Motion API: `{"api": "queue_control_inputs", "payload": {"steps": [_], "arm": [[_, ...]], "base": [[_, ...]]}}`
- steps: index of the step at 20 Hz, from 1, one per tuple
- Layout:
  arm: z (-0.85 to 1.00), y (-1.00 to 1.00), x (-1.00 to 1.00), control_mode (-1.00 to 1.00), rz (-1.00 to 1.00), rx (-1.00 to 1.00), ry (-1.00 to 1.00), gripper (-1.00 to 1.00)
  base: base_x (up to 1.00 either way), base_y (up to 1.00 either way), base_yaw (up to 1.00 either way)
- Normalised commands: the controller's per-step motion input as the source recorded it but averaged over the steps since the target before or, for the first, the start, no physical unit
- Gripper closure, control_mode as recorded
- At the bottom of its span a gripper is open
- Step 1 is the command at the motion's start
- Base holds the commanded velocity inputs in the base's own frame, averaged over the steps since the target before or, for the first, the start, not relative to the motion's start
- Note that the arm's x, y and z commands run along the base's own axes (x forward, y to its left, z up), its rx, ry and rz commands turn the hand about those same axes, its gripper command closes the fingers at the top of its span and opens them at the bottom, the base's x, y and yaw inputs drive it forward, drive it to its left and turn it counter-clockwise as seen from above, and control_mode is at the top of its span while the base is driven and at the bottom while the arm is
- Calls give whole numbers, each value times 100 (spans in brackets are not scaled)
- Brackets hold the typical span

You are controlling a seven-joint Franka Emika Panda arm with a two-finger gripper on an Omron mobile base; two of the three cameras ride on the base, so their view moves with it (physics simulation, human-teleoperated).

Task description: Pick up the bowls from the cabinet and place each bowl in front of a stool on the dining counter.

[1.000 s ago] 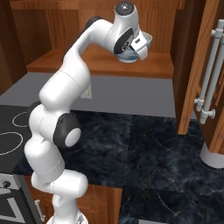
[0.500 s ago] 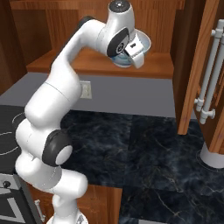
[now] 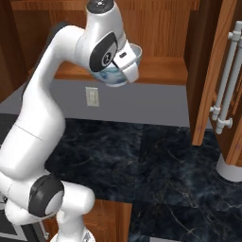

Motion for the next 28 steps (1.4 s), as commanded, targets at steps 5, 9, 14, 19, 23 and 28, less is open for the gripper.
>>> {"api": "queue_control_inputs", "payload": {"steps": [5,9,14,19,23,28], "arm": [[1,25,-100,-100,-2,-3,-36,100],[-35,40,-100,-100,0,-3,-34,100],[-48,31,-92,-100,0,0,-6,100],[-55,0,-50,-100,0,10,29,100],[-27,-40,-61,-100,0,20,28,100],[-24,-15,-34,-100,0,8,22,100]], "base": [[0,0,0],[0,0,0],[0,0,0],[0,0,0],[0,0,0],[0,0,0]]}}
